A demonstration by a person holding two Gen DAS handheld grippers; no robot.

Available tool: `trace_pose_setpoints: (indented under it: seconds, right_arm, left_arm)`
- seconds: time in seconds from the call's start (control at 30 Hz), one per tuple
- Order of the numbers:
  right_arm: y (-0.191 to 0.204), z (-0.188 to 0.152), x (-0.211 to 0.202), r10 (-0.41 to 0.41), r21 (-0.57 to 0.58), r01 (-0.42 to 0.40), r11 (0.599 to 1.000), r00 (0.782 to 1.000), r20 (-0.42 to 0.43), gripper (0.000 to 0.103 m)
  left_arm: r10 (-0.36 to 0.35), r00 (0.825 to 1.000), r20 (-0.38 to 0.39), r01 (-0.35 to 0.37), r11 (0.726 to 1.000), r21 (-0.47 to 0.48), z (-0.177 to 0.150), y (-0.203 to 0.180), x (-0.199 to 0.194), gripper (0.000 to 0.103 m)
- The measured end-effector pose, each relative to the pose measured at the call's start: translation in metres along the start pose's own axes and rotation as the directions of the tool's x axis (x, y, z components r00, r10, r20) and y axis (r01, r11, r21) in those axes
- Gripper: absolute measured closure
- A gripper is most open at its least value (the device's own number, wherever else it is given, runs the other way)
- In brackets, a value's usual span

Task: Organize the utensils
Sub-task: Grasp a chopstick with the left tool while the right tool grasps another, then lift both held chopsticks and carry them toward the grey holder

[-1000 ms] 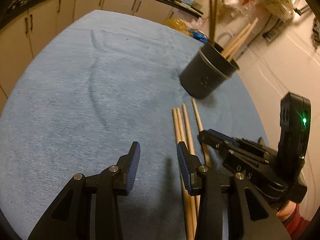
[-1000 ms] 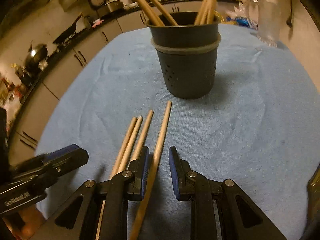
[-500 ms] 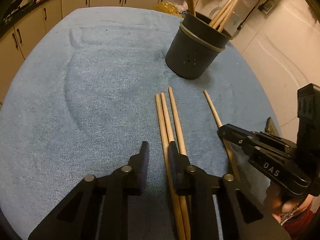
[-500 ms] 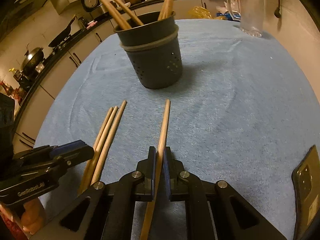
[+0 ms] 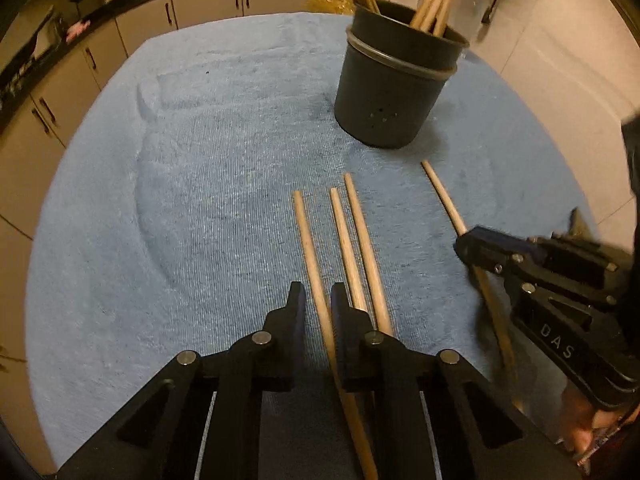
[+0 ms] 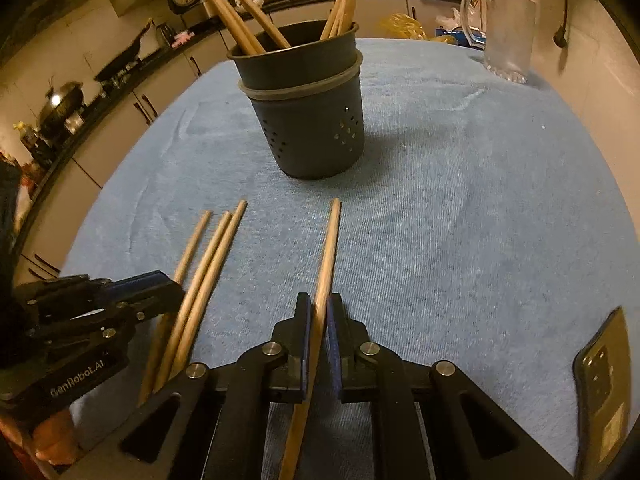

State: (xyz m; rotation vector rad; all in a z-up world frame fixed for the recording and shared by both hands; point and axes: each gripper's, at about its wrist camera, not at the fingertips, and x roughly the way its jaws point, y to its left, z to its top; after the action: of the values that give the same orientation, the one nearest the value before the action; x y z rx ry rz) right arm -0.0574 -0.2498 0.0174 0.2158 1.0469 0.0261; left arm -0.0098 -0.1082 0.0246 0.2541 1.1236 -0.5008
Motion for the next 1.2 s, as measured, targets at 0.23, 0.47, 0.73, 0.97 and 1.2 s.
trace_pose_setpoints:
  seconds: [0.23,0.47,0.73,0.97,1.2]
  right_arm:
    - [0.008,0.010,0.006,-0.039,-0.030,0.039,0.999,0.999,-0.003,0.094]
    - [0.004,0.001,-0.025,0.062,0.038,-0.066,0.997,0.994,0.095,0.096]
    - [0.009,-0.015,-0.097,0.145,0.026,-0.165,0.986,0.920,0.365,0.096]
    - [0.015,-0.028,-0.136,0.149,-0.002,-0.171,0.985,0.852,0.501,0.096]
    - [0.020,-0.030,-0.151,0.143,-0.008,-0.165,0.986,0.827,0.544,0.096]
  left_arm:
    - [-0.044,0.998,0.051,0.048,0.996,-0.069,-0.005,0.012,-0.002,0.097]
    - [-0.094,0.979,0.182,0.112,0.989,-0.096,-0.011,0.025,-0.037,0.097]
    - [-0.103,0.925,0.365,0.152,0.983,-0.107,-0.021,0.026,-0.099,0.097]
    - [-0.107,0.888,0.448,0.156,0.985,-0.072,-0.030,0.010,-0.144,0.097]
    - [-0.111,0.872,0.477,0.162,0.985,-0.067,-0.029,0.009,-0.154,0.097]
